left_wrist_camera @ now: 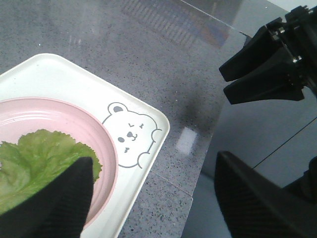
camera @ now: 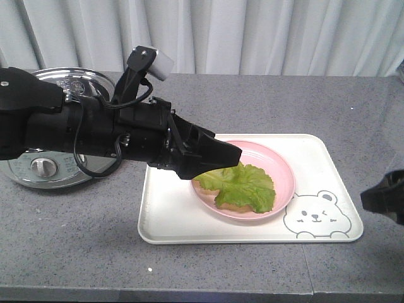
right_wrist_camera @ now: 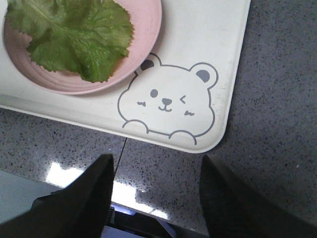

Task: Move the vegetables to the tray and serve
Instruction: 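Open the right gripper and pull it back from the plate, then lower both grippers to opposite side edges of the tray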

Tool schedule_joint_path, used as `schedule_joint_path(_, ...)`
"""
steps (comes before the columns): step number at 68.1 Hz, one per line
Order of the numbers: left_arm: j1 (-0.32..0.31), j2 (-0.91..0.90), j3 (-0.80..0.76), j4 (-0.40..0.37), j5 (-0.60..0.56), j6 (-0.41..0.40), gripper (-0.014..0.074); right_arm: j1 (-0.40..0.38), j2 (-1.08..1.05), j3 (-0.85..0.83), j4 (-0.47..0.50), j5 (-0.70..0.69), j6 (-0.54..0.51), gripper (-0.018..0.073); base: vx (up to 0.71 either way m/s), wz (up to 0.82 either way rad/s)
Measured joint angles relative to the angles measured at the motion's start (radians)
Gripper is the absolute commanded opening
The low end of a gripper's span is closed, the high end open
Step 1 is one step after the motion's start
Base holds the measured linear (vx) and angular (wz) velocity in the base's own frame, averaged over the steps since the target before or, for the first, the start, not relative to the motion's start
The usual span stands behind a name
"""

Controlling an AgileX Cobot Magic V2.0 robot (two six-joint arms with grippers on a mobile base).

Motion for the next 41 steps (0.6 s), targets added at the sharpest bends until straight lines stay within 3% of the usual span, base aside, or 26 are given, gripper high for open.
schedule_joint_path(6,0.001,-0.001,0.0,0.031,0.006,-0.021,0.0495,0.0,-0.023,0.025,-0.014,-0.008,0.0,0.0391,0.0,0.0)
schedule_joint_path(15,0.038,-0.026,0.0,0.118,0.011,-0.138,0.0468,0.0,-0.03,0.041,-0.058,-0.016,0.002,0.0391,0.0,0.0)
schedule_joint_path(32,0.097,-0.16,0.013,0.445,0.049,-0.415,0.0403,0.0,-0.03,0.044,-0.071,-0.061,0.024,0.0391,0.0,0.0)
schedule_joint_path(41,0.097,-0.257,0.092,0.57,0.029,-0.51,0.0391,0.0,0.003,0.044,-0.071,-0.078,0.049,0.0391,0.0,0.0)
